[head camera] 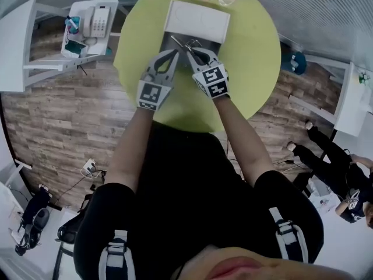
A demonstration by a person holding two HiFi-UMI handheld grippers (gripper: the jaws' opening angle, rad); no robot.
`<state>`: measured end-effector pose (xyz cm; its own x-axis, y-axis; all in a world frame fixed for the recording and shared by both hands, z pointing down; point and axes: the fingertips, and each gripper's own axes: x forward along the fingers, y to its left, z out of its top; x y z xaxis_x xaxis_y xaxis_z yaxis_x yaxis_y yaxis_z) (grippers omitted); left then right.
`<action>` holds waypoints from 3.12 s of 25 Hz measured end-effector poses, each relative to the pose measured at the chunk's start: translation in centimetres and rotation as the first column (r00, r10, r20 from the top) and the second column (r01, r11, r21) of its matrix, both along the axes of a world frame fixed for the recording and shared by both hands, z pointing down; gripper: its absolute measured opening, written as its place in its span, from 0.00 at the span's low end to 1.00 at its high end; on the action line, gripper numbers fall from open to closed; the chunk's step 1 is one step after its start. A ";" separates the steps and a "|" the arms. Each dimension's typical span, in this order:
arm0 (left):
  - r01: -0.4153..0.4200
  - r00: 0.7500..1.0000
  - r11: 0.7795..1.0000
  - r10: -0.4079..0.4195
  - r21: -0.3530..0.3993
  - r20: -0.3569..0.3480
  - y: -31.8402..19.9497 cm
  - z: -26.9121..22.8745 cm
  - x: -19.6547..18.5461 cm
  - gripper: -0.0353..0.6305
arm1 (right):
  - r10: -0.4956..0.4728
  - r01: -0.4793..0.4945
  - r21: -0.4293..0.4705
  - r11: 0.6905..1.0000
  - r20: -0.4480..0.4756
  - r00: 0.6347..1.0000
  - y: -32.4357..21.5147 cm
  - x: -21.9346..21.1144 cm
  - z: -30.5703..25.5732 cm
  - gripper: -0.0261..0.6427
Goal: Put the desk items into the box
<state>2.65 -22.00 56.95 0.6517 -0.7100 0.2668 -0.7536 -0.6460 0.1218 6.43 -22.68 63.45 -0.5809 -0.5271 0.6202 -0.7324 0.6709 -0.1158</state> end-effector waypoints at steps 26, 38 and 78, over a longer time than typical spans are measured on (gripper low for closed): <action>0.050 0.999 0.998 -0.050 -0.030 -0.006 -2.4 4.8 -2.4 0.07 | -0.087 0.074 -0.115 0.991 -0.108 0.990 -1.6 -2.6 7.2 0.08; 0.066 0.998 0.998 -0.066 -0.026 -0.002 -2.9 4.7 -2.6 0.07 | 0.011 -0.031 -0.125 0.992 -0.158 0.987 -3.3 -0.9 8.6 0.12; 0.003 1.000 0.999 -0.002 0.040 -0.026 0.9 -9.2 -1.7 0.07 | -0.056 0.015 0.218 0.976 0.181 0.982 1.5 -2.1 -15.5 0.06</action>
